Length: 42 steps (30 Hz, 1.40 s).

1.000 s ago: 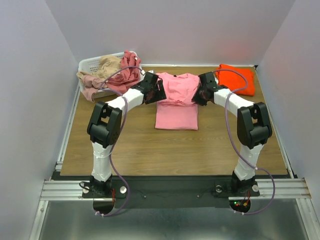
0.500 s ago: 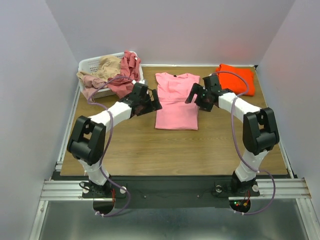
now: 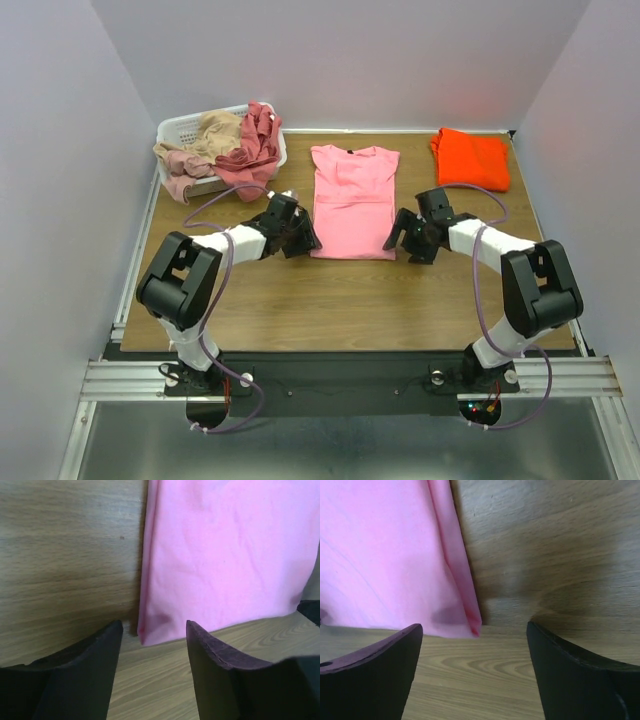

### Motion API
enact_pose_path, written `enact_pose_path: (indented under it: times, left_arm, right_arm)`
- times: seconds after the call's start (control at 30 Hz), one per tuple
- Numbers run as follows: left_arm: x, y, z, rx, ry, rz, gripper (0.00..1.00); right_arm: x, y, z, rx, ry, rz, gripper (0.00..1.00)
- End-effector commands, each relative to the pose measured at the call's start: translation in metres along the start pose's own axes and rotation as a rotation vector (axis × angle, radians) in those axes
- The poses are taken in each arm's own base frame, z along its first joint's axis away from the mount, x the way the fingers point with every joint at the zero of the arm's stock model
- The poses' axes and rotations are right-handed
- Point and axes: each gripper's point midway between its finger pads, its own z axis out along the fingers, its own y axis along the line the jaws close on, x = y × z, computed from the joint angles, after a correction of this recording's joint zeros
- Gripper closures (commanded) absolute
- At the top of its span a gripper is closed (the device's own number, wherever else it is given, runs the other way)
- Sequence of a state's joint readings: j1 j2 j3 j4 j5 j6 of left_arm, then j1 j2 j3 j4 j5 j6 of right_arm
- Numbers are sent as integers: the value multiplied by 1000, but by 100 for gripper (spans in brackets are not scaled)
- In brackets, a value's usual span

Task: Fold and stack the t-shirts
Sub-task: Fold the tshirt

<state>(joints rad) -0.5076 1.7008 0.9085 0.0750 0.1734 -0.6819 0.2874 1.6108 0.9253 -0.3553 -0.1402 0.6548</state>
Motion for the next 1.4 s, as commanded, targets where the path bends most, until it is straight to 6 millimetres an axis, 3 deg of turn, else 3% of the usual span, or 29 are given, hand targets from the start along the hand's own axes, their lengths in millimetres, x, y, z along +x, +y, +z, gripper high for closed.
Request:
enact_pose_path:
  times: [0.0, 0.17, 0.2, 0.27, 0.37, 0.43, 0.6, 0.63, 0.7, 0.73, 0.8, 0.9, 0.93, 1.0, 1.03, 1.07, 1.13, 1.23, 1.37]
  left_arm:
    - [13, -3, 8, 31, 25, -6, 50]
    - [21, 5, 15, 12, 46, -11, 74]
    - [23, 6, 16, 12, 53, -12, 88]
    - [25, 8, 16, 6, 57, -16, 100]
    - [24, 9, 17, -1, 51, -18, 100]
    - [24, 10, 16, -2, 47, -17, 100]
    - [27, 10, 12, 0, 45, -26, 100]
    - [30, 10, 12, 0, 49, -26, 100]
    - [32, 6, 10, 11, 50, -30, 100]
    - [34, 4, 8, 18, 51, -30, 100]
    - [40, -5, -1, 38, 46, -21, 100]
    - [61, -13, -15, 58, 56, 4, 100]
    - [59, -24, -28, 92, 33, -1, 100]
    - [75, -24, -41, 97, 26, 3, 100]
    - [71, -34, -55, 135, -8, 0, 100]
    - [79, -30, -60, 134, -5, -14, 100]
    - [85, -43, -77, 188, -17, -6, 100]
    - [93, -50, -92, 218, -8, -6, 100]
    - [85, -60, -107, 239, -36, -20, 100]
  right_arm:
    - [-1, 14, -1, -86, -15, 17, 21]
    - [12, 11, 8, -108, 26, 29, 31]
    - [13, 10, 10, -106, 29, 33, 35]
    - [14, 9, 12, -103, 33, 37, 36]
    - [17, 9, 17, -110, 48, 40, 38]
    - [17, 8, 22, -105, 52, 45, 47]
    - [22, 9, 22, -117, 66, 61, 54]
    - [22, 9, 20, -121, 62, 67, 64]
    - [23, 10, 13, -133, 51, 64, 75]
    - [23, 11, 10, -142, 47, 62, 89]
    - [28, 13, -2, -172, 41, 51, 100]
    - [35, 13, -18, -205, 23, 30, 100]
    - [41, 11, -29, -224, 15, 24, 100]
    - [55, 10, -41, -247, 39, 19, 100]
    - [60, 8, -46, -250, 43, 18, 100]
    - [63, 7, -56, -268, 27, 8, 100]
    - [73, -1, -67, -243, 31, 9, 100]
    - [70, -1, -94, -252, -30, -1, 100]
    - [48, 17, -131, -306, -142, -20, 99]
